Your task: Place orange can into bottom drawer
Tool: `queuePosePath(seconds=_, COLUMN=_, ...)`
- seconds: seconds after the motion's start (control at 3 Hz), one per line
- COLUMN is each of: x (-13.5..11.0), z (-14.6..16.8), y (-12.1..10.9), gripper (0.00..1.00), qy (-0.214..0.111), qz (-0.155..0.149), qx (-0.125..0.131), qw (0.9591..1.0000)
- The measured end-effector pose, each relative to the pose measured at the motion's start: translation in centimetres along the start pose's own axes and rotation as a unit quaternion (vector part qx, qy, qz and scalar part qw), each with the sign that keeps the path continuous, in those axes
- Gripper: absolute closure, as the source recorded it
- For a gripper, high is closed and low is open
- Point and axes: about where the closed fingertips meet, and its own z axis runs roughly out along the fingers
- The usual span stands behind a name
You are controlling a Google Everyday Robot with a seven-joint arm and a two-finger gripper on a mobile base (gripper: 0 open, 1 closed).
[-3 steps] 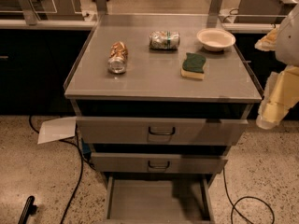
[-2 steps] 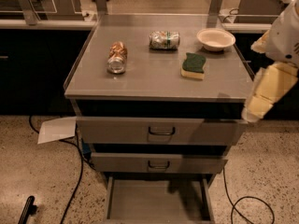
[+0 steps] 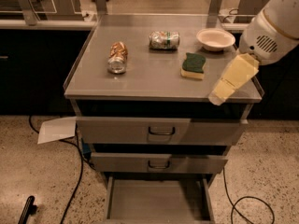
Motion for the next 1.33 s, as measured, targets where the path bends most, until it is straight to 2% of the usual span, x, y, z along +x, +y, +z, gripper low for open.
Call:
queuePosePath(seconds=0.33, x=0.5, z=-0.3, y=-0.2, gripper=0.0, qy=-0.005, qz=0.005, qx=0.007, qw=1.0)
queuePosePath(seconds=0.67, x=-3.1, z=2.0, y=-0.2, gripper=0.0, qy=-0.035, qz=0.02, qx=-0.023, qw=0.9989)
queuePosePath(seconds=1.0, x=-8.6, z=6.7, y=0.5, gripper=0.0, qy=-0.035, qz=0.011, qx=-0.079, qw=0.9962)
queuePosePath(seconds=1.33, x=-13.4, z=10.7, y=1.0, gripper=0.0, qy=-0.019, qz=0.002, qx=-0.111, qw=0.9936)
